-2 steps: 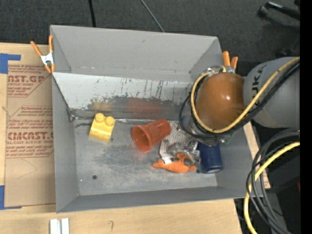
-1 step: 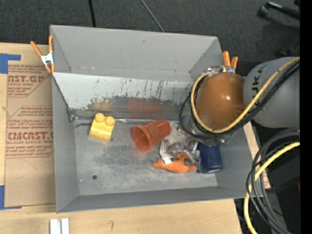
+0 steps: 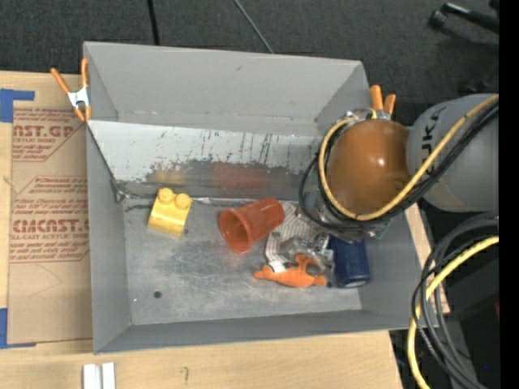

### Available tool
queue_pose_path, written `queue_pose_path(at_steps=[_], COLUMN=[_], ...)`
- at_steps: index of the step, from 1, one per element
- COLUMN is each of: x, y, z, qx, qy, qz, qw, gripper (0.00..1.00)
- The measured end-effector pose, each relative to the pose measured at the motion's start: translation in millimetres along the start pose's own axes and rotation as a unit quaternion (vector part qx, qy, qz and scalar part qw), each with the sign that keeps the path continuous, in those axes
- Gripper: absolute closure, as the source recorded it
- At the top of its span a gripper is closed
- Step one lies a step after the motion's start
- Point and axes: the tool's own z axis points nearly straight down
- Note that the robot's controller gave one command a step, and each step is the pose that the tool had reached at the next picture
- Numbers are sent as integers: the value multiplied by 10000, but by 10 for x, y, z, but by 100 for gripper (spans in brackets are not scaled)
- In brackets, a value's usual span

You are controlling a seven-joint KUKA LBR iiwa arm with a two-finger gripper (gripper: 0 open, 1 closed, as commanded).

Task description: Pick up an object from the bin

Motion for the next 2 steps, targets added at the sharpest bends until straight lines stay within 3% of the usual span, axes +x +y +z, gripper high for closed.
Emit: queue_pose_path(at_steps=[2], x=[-6], y=[12], z=[-377], qx=[-1], qy=[-23], qz=[5], qw=[10000], gripper=[100])
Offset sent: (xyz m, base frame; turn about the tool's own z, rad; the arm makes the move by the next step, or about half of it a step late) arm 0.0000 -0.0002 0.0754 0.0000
